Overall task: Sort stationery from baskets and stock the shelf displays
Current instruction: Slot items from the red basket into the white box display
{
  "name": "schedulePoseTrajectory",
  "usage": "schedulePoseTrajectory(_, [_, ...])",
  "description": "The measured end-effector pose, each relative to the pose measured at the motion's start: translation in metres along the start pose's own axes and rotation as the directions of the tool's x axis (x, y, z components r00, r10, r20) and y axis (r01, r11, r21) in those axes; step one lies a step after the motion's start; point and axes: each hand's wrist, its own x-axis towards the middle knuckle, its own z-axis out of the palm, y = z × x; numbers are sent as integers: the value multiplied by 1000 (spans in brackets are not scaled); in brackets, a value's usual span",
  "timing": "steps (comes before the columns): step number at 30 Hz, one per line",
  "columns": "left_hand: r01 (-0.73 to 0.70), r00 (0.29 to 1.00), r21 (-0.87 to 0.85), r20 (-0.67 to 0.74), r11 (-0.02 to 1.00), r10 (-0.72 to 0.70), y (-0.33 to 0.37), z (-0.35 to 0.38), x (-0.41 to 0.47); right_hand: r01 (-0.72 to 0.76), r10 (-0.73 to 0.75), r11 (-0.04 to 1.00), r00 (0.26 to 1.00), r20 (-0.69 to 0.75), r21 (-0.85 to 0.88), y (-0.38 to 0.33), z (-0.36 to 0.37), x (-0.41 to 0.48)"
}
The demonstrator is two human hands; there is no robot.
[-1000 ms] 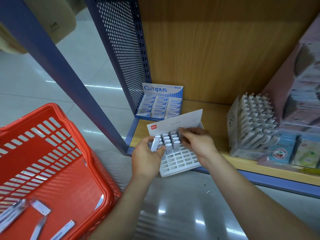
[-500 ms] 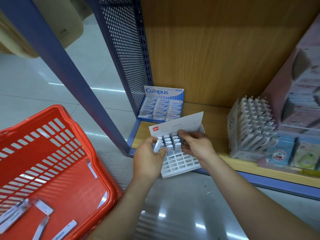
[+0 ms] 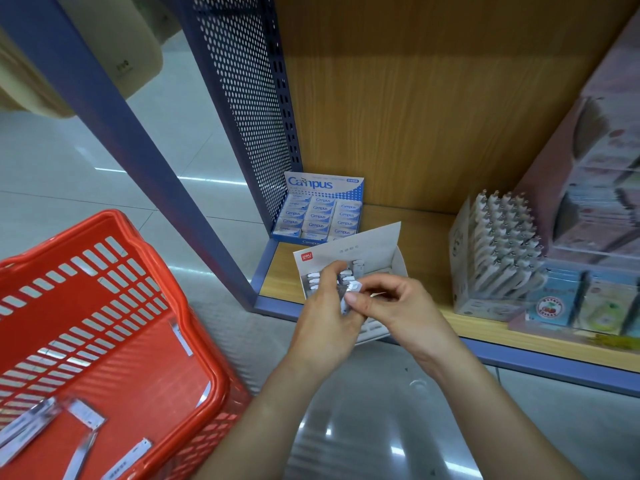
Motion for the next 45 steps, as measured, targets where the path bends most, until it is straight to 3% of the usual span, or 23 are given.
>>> schedulePoseTrajectory(4, [95,990,-188,122,978,-73,4,-4,-1,-77,85,987,995,-55,139,1,-5,2])
schedulePoseTrajectory(7, [221,963,-422,235,879,-129,7,-9,-7,-120,149,945,986,-74,304,-1,-9,2])
schedulePoseTrajectory(12, [273,962,-545,178,792,-209,2,-12,-7,-130,178,868,982,-57,480,-5,-13,3])
schedulePoseTrajectory(16, [231,971,-508,63,830,-232,3,-4,-7,-142,179,889,983,-45,436,-1,-16,3])
schedulePoseTrajectory(21, [170,972,-188,-130,967,-196,-10,1,-3,-34,98,973,957,-271,230,6,-27,9])
schedulePoseTrajectory(25, [201,931,25,-317,979,-183,-20,-13,2,23,109,941,923,-368,337,9,-36,25])
schedulePoseTrajectory(28, [221,938,91,-293,971,-186,-29,-16,8,20,114,940,923,-368,342,14,-32,40])
schedulePoseTrajectory(38, [232,944,3,-240,973,-224,-35,-20,14,-64,97,993,922,-374,100,34,-21,62])
schedulePoseTrajectory(45, [155,953,115,-278,981,-118,-34,-14,17,-144,153,988,959,-237,56,22,-22,71])
